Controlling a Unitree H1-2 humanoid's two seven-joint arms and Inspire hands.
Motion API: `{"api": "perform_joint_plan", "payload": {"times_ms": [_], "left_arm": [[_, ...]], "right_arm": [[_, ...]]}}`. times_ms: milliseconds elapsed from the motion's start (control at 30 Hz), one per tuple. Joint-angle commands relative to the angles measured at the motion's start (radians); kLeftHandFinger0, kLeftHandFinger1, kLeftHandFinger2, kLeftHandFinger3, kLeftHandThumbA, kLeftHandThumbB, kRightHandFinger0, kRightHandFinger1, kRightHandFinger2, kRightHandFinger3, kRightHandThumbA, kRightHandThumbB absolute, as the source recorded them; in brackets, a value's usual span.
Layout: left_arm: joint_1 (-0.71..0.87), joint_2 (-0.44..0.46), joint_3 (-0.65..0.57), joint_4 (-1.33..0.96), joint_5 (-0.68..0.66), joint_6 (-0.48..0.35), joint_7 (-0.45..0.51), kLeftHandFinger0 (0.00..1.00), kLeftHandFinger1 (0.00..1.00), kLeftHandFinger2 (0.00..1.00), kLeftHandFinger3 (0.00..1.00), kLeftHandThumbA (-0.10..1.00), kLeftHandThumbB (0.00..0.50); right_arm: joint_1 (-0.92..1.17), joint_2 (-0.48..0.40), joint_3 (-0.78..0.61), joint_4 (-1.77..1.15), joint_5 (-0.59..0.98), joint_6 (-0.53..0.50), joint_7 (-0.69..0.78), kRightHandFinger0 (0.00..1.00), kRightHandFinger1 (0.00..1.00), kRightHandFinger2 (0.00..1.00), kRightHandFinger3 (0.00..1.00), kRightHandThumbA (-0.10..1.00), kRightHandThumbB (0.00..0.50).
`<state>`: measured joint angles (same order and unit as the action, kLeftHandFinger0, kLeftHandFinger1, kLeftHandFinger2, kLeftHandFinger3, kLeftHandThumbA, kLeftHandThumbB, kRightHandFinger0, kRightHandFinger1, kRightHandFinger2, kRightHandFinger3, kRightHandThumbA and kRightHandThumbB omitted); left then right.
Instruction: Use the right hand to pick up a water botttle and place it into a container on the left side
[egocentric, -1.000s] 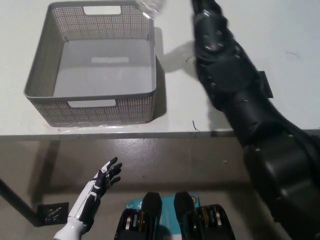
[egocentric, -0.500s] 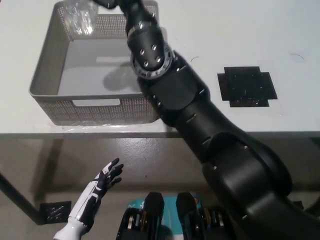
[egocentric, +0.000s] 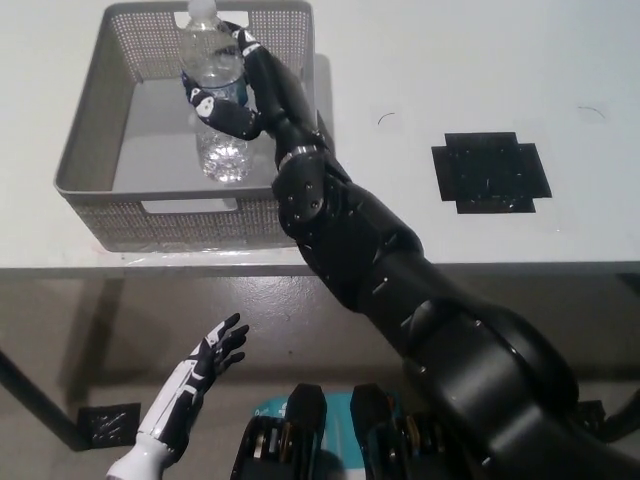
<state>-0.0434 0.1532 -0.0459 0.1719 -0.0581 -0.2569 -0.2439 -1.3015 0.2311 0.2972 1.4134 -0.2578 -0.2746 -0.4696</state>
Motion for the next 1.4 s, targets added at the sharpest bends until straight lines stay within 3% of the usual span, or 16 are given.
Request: {"api": "perform_joint_plan", "payload": {"times_ms": [0, 33, 67, 100, 167, 400, 667, 967, 1000, 1033, 1100, 1133, 1200, 1367], "left_arm": [[-0.009, 0.017, -0.005, -0.034, -0.008, -0.012, -0.015, 1.00, 1.00, 1.00, 1.00, 1.00, 0.195], [-0.011, 0.018, -0.006, -0.032, -0.009, -0.012, -0.018, 1.00, 1.00, 1.00, 1.00, 1.00, 0.202], [-0.012, 0.019, -0.007, -0.031, -0.010, -0.011, -0.021, 1.00, 1.00, 1.00, 1.00, 1.00, 0.203], [-0.010, 0.021, -0.008, -0.037, -0.009, -0.006, -0.023, 1.00, 1.00, 1.00, 1.00, 1.00, 0.205], [-0.013, 0.019, -0.008, -0.031, -0.009, -0.012, -0.025, 1.00, 1.00, 1.00, 1.00, 1.00, 0.201], [-0.011, 0.019, -0.009, -0.033, -0.012, -0.007, -0.031, 1.00, 1.00, 1.00, 1.00, 1.00, 0.209], [-0.014, 0.019, -0.008, -0.042, -0.010, 0.003, -0.030, 1.00, 1.00, 1.00, 1.00, 1.00, 0.225], [-0.026, 0.035, -0.003, -0.040, -0.010, -0.001, -0.037, 1.00, 1.00, 1.00, 1.00, 1.00, 0.196], [-0.030, 0.033, -0.002, -0.035, -0.012, -0.001, -0.036, 1.00, 1.00, 1.00, 1.00, 1.00, 0.195], [-0.029, 0.033, 0.001, -0.034, -0.015, 0.004, -0.034, 1.00, 1.00, 1.00, 1.00, 1.00, 0.192], [-0.032, 0.034, 0.005, -0.033, -0.018, 0.008, -0.033, 1.00, 1.00, 1.00, 1.00, 1.00, 0.189], [-0.031, 0.036, 0.005, -0.039, -0.018, 0.014, -0.034, 1.00, 1.00, 1.00, 1.00, 1.00, 0.182], [-0.037, 0.039, 0.006, -0.034, -0.019, 0.015, -0.035, 1.00, 1.00, 1.00, 1.00, 1.00, 0.181], [-0.030, 0.037, 0.006, -0.018, -0.011, -0.003, -0.031, 1.00, 1.00, 1.00, 1.00, 1.00, 0.178]], "right_arm": [[-0.033, -0.007, 0.015, -0.010, -0.041, -0.050, -0.095, 0.32, 0.67, 1.00, 1.00, 0.65, 0.392], [-0.035, -0.014, 0.006, -0.012, -0.027, -0.053, -0.035, 0.93, 1.00, 1.00, 1.00, 0.81, 0.444], [-0.036, -0.018, 0.001, -0.013, -0.019, -0.055, 0.012, 1.00, 1.00, 1.00, 1.00, 0.83, 0.458], [-0.036, -0.024, -0.001, -0.015, -0.014, -0.062, 0.050, 1.00, 1.00, 1.00, 1.00, 0.94, 0.483], [-0.039, -0.030, 0.002, -0.018, -0.018, -0.051, 0.066, 1.00, 1.00, 1.00, 1.00, 1.00, 0.500], [-0.047, -0.035, -0.004, -0.038, -0.020, -0.071, 0.055, 1.00, 1.00, 1.00, 1.00, 1.00, 0.500], [-0.063, -0.087, -0.077, -0.226, 0.023, -0.171, 0.058, 1.00, 1.00, 1.00, 1.00, 1.00, 0.500], [0.277, -0.260, -0.174, -1.255, 0.099, 0.067, 0.210, 1.00, 1.00, 1.00, 1.00, 1.00, 0.481], [0.346, -0.288, -0.196, -1.407, 0.200, 0.098, 0.242, 1.00, 1.00, 1.00, 1.00, 1.00, 0.500], [0.403, -0.324, -0.208, -1.518, 0.258, 0.116, 0.262, 1.00, 1.00, 1.00, 1.00, 1.00, 0.478], [0.462, -0.373, -0.218, -1.624, 0.337, 0.126, 0.283, 1.00, 1.00, 1.00, 1.00, 0.98, 0.458], [0.520, -0.412, -0.233, -1.707, 0.380, 0.139, 0.284, 1.00, 1.00, 1.00, 1.00, 0.94, 0.480], [0.611, -0.459, -0.255, -1.781, 0.364, 0.115, 0.275, 1.00, 1.00, 1.00, 1.00, 1.00, 0.492], [0.877, -0.524, -0.251, -1.854, 0.421, 0.031, 0.268, 1.00, 1.00, 1.00, 1.00, 1.00, 0.442]]}}
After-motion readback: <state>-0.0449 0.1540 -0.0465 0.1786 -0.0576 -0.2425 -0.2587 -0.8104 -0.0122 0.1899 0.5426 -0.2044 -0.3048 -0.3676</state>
